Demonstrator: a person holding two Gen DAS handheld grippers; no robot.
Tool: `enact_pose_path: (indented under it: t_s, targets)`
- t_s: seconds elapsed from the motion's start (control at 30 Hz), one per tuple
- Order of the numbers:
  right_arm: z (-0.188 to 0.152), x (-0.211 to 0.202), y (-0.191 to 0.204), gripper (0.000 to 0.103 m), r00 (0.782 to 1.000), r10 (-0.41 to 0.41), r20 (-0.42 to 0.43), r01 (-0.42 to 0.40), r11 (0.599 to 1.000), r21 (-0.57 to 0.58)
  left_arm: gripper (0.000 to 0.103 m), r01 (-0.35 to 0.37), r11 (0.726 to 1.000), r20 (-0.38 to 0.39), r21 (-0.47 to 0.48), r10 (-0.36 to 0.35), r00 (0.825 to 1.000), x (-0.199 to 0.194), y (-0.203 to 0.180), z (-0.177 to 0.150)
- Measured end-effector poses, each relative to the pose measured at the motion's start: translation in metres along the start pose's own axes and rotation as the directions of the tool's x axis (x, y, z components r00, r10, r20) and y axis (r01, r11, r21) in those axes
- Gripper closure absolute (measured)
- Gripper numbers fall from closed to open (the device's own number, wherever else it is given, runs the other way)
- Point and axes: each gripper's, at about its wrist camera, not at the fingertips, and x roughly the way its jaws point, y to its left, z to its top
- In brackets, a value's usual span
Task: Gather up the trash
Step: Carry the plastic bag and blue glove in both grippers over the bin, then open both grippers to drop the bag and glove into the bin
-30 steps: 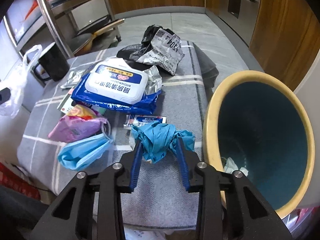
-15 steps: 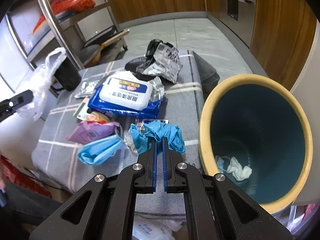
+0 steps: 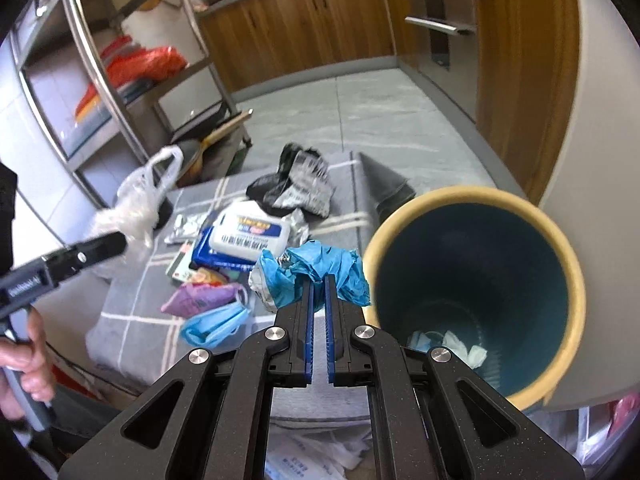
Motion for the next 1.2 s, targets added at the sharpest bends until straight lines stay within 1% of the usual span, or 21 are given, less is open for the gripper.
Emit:
enact_pose_path:
  t_s: [0.3, 0.53, 0.77, 0.9, 1.07, 1.2]
  targets:
    - [0.001, -0.032, -0.031, 0.097, 0.997, -0.037, 0.074, 0.032, 0.997, 0.068, 0.076, 0.055, 0.996, -0.036, 0.063, -0.053, 0.998, 0.020, -0.041, 0.003]
    - [-0.005, -0.042, -0.064, 0.097, 0.993, -0.080, 0.092, 0.066, 0.987, 0.144, 0.076, 0.112, 0.989, -0.083, 0.095, -0.105, 0.991, 0.045, -0.075, 0.003]
    - [-0.014, -0.046, -0.094, 0.097, 0.990, -0.111, 0.087, 0.090, 0.971, 0.222, 0.076, 0.152, 0.979, -0.145, 0.135, -0.133, 0.981, 0.079, -0.114, -0.001]
    - [-0.019, -0.045, -0.107, 0.097, 0.989, -0.124, 0.081, 0.100, 0.963, 0.251, 0.076, 0.174, 0.975, -0.175, 0.141, -0.148, 0.973, 0.097, -0.131, -0.003]
    - [-0.026, -0.036, -0.119, 0.097, 0.990, -0.129, 0.048, 0.110, 0.951, 0.290, 0.075, 0.206, 0.970, -0.233, 0.132, -0.172, 0.957, 0.127, -0.148, -0.005]
    - [-0.029, -0.024, -0.127, 0.097, 0.993, -0.118, 0.014, 0.108, 0.941, 0.320, 0.075, 0.210, 0.968, -0.262, 0.136, -0.169, 0.950, 0.141, -0.154, -0.009]
